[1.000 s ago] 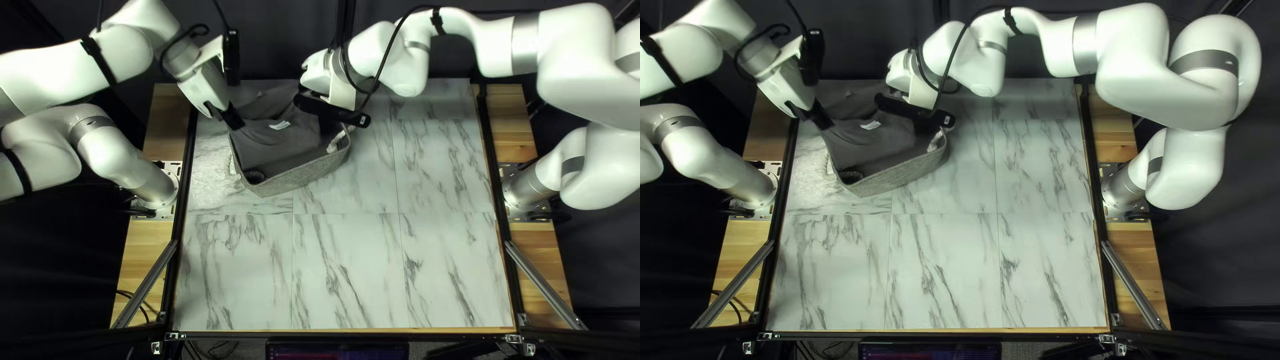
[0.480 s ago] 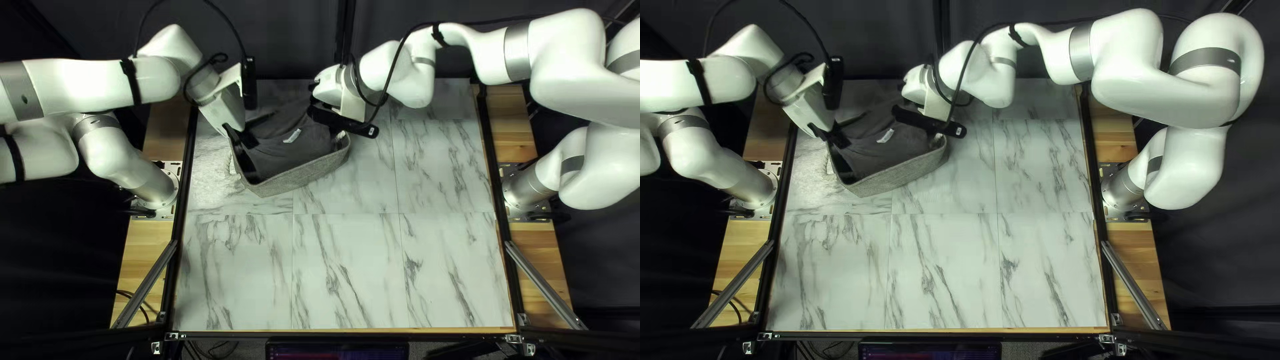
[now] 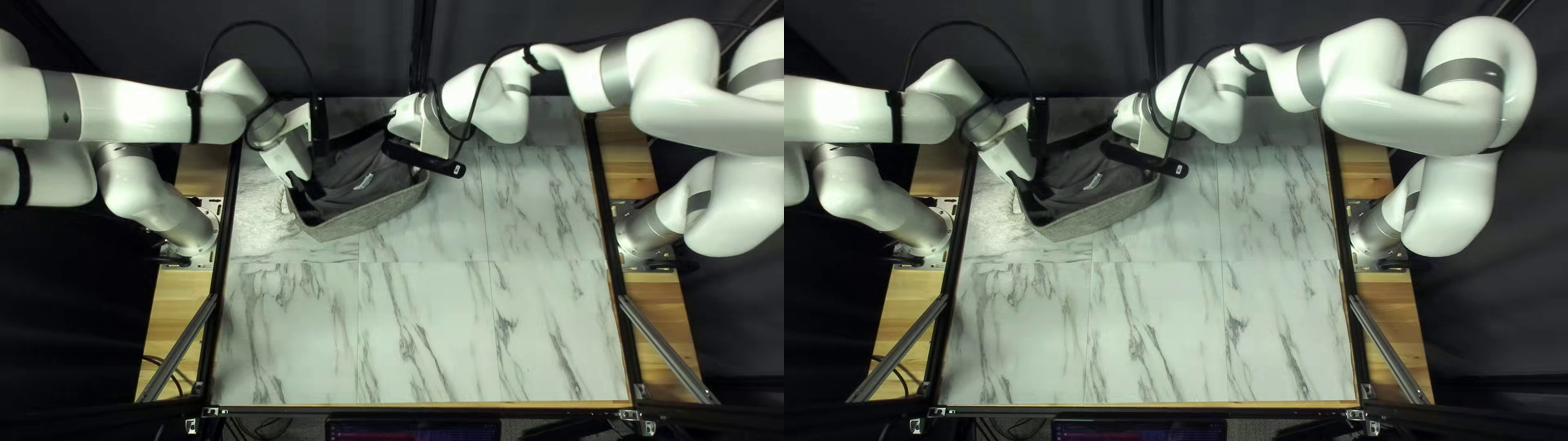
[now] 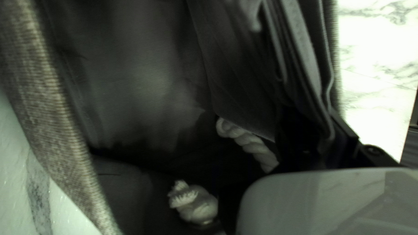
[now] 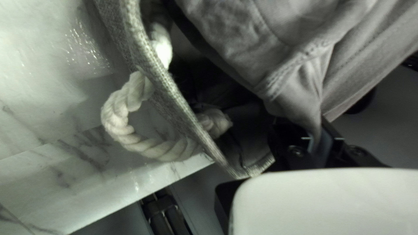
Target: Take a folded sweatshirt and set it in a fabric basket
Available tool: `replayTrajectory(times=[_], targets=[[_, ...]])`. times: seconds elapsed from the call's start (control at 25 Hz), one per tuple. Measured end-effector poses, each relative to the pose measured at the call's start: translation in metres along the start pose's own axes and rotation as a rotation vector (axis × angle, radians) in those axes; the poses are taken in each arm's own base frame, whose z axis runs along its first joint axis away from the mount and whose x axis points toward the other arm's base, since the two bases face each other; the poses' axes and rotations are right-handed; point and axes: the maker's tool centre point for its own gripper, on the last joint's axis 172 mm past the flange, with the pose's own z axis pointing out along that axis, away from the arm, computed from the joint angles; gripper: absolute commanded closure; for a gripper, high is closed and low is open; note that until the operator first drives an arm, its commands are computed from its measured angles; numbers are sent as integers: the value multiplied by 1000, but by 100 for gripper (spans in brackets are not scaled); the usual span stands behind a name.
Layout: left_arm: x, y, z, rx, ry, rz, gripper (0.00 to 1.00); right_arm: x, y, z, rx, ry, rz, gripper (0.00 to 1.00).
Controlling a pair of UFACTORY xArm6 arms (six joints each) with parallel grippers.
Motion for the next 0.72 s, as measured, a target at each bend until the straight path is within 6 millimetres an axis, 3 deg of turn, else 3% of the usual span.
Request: replayTrajectory(times=[0.2, 0.24, 0.28, 0.32, 0.44, 0.72], targets=[[-4, -11, 0, 1, 0, -19, 100, -6, -1, 25, 14, 21, 0, 100], [-5, -13, -1, 2, 2, -24, 33, -9, 0, 28, 13, 22, 2, 10], [-6, -16, -1, 4, 3, -30, 16, -11, 1, 29, 12, 22, 5, 0], [-7, -17, -1, 5, 4, -34, 0, -13, 2, 29, 10, 22, 8, 0], [-5, -16, -6, 15, 19, -45, 0, -15, 7, 25, -1, 21, 16, 0], [1, 2, -35, 40, 73, -43, 0, -10, 17, -7, -34, 12, 24, 0]])
